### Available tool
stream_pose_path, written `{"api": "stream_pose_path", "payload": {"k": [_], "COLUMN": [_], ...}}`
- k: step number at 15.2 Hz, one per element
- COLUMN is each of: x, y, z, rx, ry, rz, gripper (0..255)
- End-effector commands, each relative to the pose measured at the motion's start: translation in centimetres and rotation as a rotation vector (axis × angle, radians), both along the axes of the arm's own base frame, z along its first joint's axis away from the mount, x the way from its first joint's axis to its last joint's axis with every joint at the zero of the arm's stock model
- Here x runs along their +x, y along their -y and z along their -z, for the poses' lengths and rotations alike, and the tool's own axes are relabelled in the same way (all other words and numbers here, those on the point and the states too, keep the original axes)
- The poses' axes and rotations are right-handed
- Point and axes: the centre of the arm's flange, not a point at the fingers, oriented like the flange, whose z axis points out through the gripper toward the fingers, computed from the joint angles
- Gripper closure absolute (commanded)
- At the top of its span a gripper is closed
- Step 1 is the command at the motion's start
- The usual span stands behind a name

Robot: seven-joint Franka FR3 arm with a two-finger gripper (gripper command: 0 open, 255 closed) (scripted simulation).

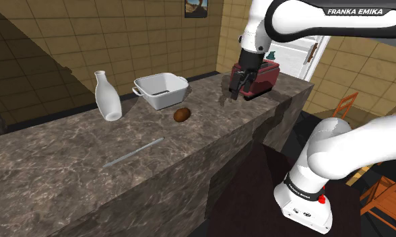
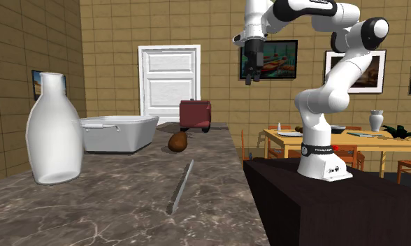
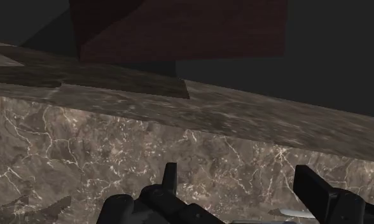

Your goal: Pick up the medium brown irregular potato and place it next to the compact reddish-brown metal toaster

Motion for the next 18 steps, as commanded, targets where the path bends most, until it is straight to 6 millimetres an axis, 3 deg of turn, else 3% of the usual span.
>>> {"api": "stream_pose_path", "payload": {"k": [1,9,18], "x": [0.0,10.9,21.5], "y": [0.0,-0.4,-4.3], "z": [0.0,4.4,11.2], "rx": [0.000,-0.174,-0.370], "ry": [0.000,-0.111,-0.236], "rz": [0.000,-0.365,-0.775], "gripper": [0,0,0]}}
